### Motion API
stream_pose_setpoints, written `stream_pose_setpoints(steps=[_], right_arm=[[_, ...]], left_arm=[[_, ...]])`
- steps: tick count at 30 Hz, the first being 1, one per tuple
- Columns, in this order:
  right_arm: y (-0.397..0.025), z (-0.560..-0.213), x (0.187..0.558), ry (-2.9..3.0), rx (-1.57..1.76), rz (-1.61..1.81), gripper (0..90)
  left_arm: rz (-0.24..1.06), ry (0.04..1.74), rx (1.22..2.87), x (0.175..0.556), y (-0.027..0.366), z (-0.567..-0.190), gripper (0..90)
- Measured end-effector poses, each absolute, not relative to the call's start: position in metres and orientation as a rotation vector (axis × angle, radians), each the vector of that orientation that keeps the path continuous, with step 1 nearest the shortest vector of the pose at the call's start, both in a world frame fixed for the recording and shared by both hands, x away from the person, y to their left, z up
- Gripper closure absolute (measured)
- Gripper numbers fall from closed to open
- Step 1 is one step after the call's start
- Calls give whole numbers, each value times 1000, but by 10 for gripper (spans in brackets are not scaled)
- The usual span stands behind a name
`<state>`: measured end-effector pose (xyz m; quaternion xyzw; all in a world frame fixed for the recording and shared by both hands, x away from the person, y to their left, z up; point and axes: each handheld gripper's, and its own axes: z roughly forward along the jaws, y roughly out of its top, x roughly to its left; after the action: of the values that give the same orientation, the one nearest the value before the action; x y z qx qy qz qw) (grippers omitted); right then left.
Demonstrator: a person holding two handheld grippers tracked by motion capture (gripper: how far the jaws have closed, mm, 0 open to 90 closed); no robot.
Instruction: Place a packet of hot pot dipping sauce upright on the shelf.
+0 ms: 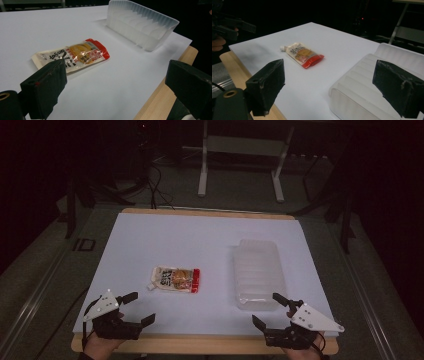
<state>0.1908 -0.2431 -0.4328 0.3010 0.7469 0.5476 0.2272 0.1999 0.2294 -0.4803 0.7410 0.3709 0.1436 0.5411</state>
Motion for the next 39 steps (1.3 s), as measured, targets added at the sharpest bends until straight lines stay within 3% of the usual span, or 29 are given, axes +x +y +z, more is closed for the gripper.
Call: stream_pose_setpoints(steps=[14, 25, 39], right_arm=[[-241, -431, 188, 2057, 783, 1505, 133], [-239, -430, 186, 2062, 765, 1510, 137], [-237, -432, 187, 2108, 753, 1504, 144]], left_arm=[[384, 879, 1734, 206, 224, -465, 39], [414, 959, 1703, 241, 231, -457, 59], [468, 1064, 1740, 294, 228, -477, 121]])
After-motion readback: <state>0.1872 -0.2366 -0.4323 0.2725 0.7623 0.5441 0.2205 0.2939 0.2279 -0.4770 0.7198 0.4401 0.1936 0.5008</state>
